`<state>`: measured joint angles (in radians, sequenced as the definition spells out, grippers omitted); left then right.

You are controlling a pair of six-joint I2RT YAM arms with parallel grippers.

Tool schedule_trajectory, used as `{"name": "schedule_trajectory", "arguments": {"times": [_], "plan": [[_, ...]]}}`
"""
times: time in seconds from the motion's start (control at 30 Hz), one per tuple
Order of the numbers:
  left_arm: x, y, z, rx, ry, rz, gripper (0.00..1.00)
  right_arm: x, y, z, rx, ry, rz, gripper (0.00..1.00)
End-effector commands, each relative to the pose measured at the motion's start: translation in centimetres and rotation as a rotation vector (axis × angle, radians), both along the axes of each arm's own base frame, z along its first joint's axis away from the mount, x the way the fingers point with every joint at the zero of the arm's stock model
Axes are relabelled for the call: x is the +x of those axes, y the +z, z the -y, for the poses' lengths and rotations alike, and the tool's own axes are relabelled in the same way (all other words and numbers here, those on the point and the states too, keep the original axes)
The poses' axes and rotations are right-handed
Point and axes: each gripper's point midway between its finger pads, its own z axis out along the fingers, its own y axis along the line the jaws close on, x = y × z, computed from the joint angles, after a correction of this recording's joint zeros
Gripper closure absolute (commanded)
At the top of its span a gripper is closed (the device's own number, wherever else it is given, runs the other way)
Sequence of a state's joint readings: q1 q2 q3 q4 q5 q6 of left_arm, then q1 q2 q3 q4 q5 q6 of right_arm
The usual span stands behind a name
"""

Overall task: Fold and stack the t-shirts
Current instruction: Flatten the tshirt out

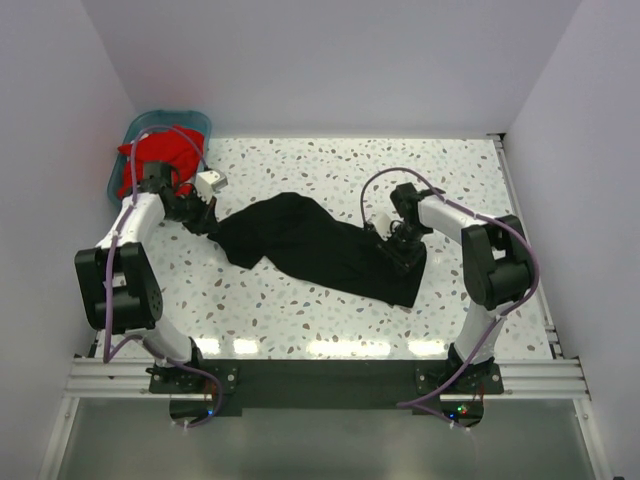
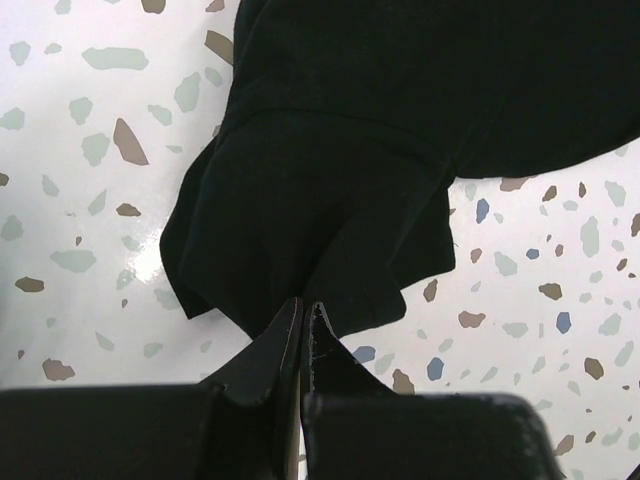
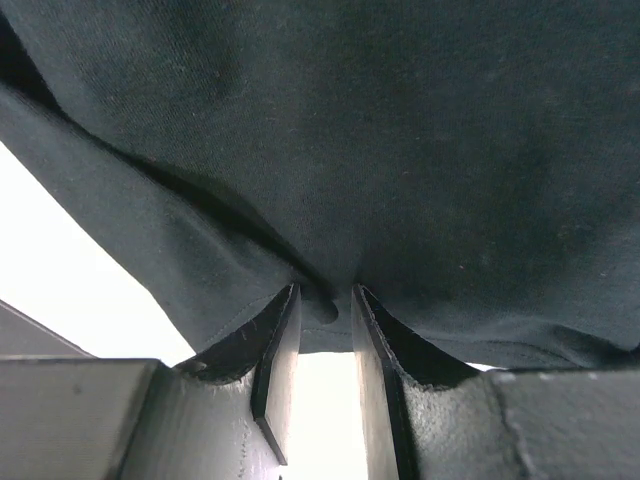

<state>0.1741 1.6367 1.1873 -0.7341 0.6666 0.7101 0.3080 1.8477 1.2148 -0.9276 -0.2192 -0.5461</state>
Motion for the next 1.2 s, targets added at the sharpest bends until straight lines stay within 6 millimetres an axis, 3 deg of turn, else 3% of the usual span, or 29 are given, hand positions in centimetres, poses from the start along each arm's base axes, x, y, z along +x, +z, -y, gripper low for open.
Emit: {"name": "schedule_trajectory", "arguments": {"times": [0.0,0.2,0.3,0.33,0.43,0.53,0.57,0.67,0.73,0.9,1.0,1.03,1.1,1.17], "plan": [[1.3,1.0,0.1,-0.006,0.010,0.041,1.00,-0.5,0.6,0.0,0.007,0.030,0.007,0.69],[1.4,0.9,0.1,-0.006,0.015,0.042,1.00,-1.4,0.7,-0.2,0.023,0.039,-0.027,0.73],[1.5,1.1,0.2,-0.013,0.017,0.044,1.00,-1.5,0.7,-0.1,0.022,0.043,-0.024,0.85],[1.4,1.1,0.1,-0.015,0.021,0.041,1.00,-1.5,0.8,-0.1,0.020,0.043,-0.021,0.97],[0.7,1.1,0.5,-0.028,0.009,0.011,1.00,-1.0,1.9,0.2,0.013,0.036,0.014,1.00],[0.2,1.8,0.9,-0.038,-0.004,-0.002,1.00,0.5,4.4,1.6,0.015,-0.004,0.095,1.00],[0.0,2.0,1.1,-0.043,-0.006,-0.003,1.00,1.9,5.6,2.9,0.020,-0.050,0.135,1.00],[-0.3,2.5,1.4,-0.062,0.020,-0.014,1.00,3.4,8.3,6.1,0.035,-0.122,0.176,1.00],[-0.8,2.6,1.7,-0.081,0.031,-0.034,1.00,3.3,9.0,7.3,0.027,-0.120,0.173,1.00],[-3.3,1.6,1.9,-0.073,0.010,-0.068,1.00,1.6,9.5,8.1,0.027,-0.100,0.161,1.00],[-6.1,1.3,2.4,-0.055,-0.097,-0.061,1.00,0.2,8.7,8.4,0.010,-0.090,0.148,1.00],[-8.3,0.4,2.7,-0.061,-0.136,-0.104,1.00,-0.2,8.5,8.5,0.005,-0.076,0.146,1.00],[-10.3,0.1,2.6,-0.006,-0.251,-0.042,1.00,-1.0,7.9,8.8,-0.010,-0.072,0.139,1.00],[-12.5,-1.6,1.9,0.071,-0.362,-0.014,1.00,-1.5,7.5,9.0,-0.016,-0.065,0.131,1.00]]}}
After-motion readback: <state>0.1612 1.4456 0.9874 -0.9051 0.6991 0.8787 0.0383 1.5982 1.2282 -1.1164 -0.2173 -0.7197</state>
